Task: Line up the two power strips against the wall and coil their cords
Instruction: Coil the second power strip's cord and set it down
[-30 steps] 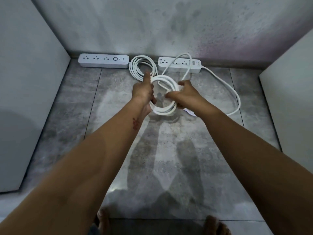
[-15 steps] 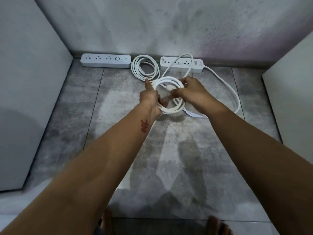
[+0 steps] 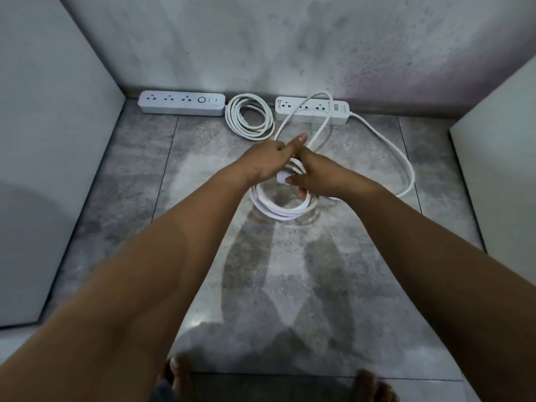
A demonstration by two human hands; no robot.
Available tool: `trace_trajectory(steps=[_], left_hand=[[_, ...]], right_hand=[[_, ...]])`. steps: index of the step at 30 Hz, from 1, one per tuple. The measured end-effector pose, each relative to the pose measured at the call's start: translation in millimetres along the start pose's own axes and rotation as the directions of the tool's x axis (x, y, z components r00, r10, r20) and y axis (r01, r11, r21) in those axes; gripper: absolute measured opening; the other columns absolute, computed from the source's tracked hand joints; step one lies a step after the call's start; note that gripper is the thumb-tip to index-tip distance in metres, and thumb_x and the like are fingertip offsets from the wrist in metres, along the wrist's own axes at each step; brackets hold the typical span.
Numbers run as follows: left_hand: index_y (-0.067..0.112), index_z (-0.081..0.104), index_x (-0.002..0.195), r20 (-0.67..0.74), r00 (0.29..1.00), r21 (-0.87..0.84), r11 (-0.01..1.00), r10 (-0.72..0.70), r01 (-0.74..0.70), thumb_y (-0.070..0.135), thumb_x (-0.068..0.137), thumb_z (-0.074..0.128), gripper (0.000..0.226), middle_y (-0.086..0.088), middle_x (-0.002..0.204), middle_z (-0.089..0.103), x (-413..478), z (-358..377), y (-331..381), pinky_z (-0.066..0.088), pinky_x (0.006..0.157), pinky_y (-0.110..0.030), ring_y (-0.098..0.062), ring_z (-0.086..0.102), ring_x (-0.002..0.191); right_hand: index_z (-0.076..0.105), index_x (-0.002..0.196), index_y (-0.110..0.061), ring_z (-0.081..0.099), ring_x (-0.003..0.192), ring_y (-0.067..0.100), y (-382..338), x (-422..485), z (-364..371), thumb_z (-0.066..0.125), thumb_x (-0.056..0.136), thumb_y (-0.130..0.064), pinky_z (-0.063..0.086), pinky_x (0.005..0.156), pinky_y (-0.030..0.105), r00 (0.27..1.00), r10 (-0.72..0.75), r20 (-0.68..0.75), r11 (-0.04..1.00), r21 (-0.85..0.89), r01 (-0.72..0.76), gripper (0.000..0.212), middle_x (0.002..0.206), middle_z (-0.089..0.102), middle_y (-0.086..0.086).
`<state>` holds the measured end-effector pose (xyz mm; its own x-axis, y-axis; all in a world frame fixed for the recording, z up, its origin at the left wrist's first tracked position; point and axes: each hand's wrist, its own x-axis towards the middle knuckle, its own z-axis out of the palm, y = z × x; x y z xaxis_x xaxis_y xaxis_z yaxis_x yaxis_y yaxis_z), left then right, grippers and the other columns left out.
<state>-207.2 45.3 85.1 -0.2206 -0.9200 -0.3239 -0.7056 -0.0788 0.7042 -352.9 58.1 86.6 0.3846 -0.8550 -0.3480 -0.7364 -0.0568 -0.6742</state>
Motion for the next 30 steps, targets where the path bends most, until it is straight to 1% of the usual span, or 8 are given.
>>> trace_trajectory(steps=[3,6,9,14,19,24,27,30], left_hand=[[0.016,0.073,0.090,0.029,0.999,-0.086,0.996,-0.032,0.035,0.068,0.095,0.027,0.071,-0.010,0.090,0.073,-1.9,2.0,-4.9,0.052,0.089,-0.036,-0.024,0.068,0.089],[0.020,0.066,0.066,0.046,0.998,-0.038,0.999,-0.034,0.036,0.064,0.097,0.026,0.067,-0.001,0.050,0.065,-3.5,1.9,-7.6,0.050,0.065,-0.028,-0.020,0.066,0.058],[0.019,0.063,0.063,0.049,0.996,-0.016,0.997,-0.076,0.077,0.066,0.097,0.025,0.069,0.003,0.037,0.057,-2.4,1.4,-9.0,0.041,0.056,-0.026,-0.013,0.059,0.044],[0.015,0.064,0.068,0.040,0.995,-0.130,0.987,-0.092,0.096,0.068,0.094,0.029,0.069,-0.008,0.058,0.065,-1.1,3.3,-11.3,0.044,0.056,-0.026,-0.020,0.058,0.047],[0.009,0.062,0.078,-0.122,0.978,-0.349,0.930,-0.168,0.116,0.069,0.091,0.040,0.065,-0.016,0.065,0.060,4.1,4.3,-10.2,0.046,0.057,-0.032,-0.026,0.054,0.047],[0.014,0.054,0.062,-0.330,0.880,-0.436,0.882,-0.342,0.180,0.071,0.090,0.039,0.066,-0.014,0.068,0.063,10.6,3.6,-12.2,0.054,0.074,-0.044,-0.035,0.066,0.071],[0.015,0.057,0.064,-0.373,0.780,-0.602,0.771,-0.503,0.210,0.072,0.089,0.038,0.065,-0.017,0.084,0.071,12.5,6.8,-14.2,0.056,0.083,-0.048,-0.038,0.069,0.083],[0.014,0.060,0.072,-0.273,0.719,-0.815,0.550,-0.639,0.180,0.070,0.090,0.038,0.063,-0.014,0.085,0.070,12.4,16.1,-10.1,0.057,0.070,-0.041,-0.035,0.068,0.076]], right_hand=[[0.050,0.109,-0.003,0.065,0.055,0.013,1.6,-3.4,-1.9,0.068,0.088,-0.022,0.052,0.052,0.029,0.999,-0.013,-0.035,0.999,0.030,0.014,0.034,0.076,0.066,0.006],[0.047,0.096,-0.010,0.067,0.057,0.017,0.8,-5.2,-1.0,0.073,0.085,-0.020,0.051,0.056,0.034,0.996,0.001,-0.084,0.996,0.084,0.006,0.030,0.073,0.069,0.011],[0.041,0.091,-0.015,0.071,0.063,0.024,-2.3,-6.1,1.1,0.078,0.080,-0.018,0.054,0.061,0.039,0.989,0.040,-0.139,0.991,0.135,-0.021,0.039,0.074,0.071,0.013],[0.041,0.091,-0.015,0.070,0.061,0.020,-4.4,-9.4,-0.6,0.083,0.074,-0.024,0.054,0.060,0.038,0.982,0.046,-0.184,0.988,0.155,-0.017,0.047,0.079,0.070,0.009],[0.046,0.099,-0.014,0.060,0.081,0.019,-5.7,-12.2,-8.4,0.081,0.070,-0.044,0.047,0.068,0.037,0.952,0.043,-0.302,0.998,-0.030,-0.054,0.055,0.093,0.060,0.003],[0.057,0.100,-0.014,0.069,0.066,0.013,-1.2,-17.2,-13.5,0.076,0.076,-0.038,0.059,0.058,0.031,0.964,0.252,-0.087,0.953,0.197,-0.231,0.038,0.089,0.067,0.003],[0.070,0.098,-0.008,0.069,0.058,0.006,-3.3,-20.5,-16.5,0.066,0.088,-0.029,0.051,0.050,0.014,0.965,0.256,0.062,0.896,0.359,-0.261,0.024,0.088,0.072,0.010],[0.068,0.103,0.002,0.072,0.068,0.021,-7.4,-13.9,-16.1,0.056,0.092,-0.019,0.057,0.056,0.022,0.967,0.250,-0.053,0.876,0.437,-0.202,0.026,0.094,0.072,0.022]])
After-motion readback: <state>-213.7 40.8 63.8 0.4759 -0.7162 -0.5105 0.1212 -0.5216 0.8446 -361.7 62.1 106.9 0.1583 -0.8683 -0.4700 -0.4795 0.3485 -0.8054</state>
